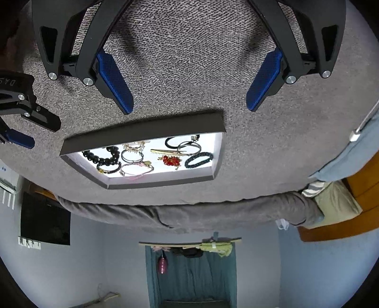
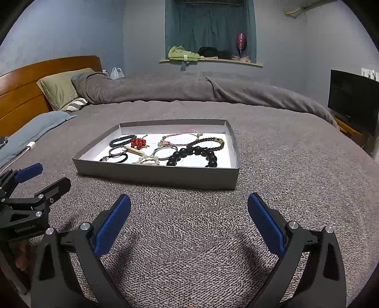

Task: Organize jewelry

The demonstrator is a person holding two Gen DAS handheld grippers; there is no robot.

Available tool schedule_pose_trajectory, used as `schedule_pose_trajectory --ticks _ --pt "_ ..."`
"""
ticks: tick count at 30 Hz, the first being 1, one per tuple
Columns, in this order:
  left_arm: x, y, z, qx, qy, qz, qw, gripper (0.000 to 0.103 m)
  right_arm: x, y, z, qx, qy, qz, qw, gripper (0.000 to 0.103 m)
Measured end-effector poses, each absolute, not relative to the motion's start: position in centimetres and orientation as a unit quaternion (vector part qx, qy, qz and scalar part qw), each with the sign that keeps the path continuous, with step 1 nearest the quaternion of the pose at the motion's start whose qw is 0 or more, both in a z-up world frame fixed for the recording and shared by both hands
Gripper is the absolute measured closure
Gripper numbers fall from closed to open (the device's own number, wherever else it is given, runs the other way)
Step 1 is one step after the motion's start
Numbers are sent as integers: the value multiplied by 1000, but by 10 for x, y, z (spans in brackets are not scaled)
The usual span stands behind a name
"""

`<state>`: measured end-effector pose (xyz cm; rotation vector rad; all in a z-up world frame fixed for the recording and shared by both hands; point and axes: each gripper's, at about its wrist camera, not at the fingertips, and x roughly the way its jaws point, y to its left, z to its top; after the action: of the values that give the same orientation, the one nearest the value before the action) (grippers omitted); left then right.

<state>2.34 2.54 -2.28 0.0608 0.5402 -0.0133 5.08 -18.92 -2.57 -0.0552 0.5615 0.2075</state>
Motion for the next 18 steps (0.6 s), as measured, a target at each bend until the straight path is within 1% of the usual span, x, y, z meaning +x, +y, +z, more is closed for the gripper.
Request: schedule_pose_trajectory --ticks 18 --pt "27 30 -26 17 281 -8 960 8 52 -188 -27 -29 279 100 955 6"
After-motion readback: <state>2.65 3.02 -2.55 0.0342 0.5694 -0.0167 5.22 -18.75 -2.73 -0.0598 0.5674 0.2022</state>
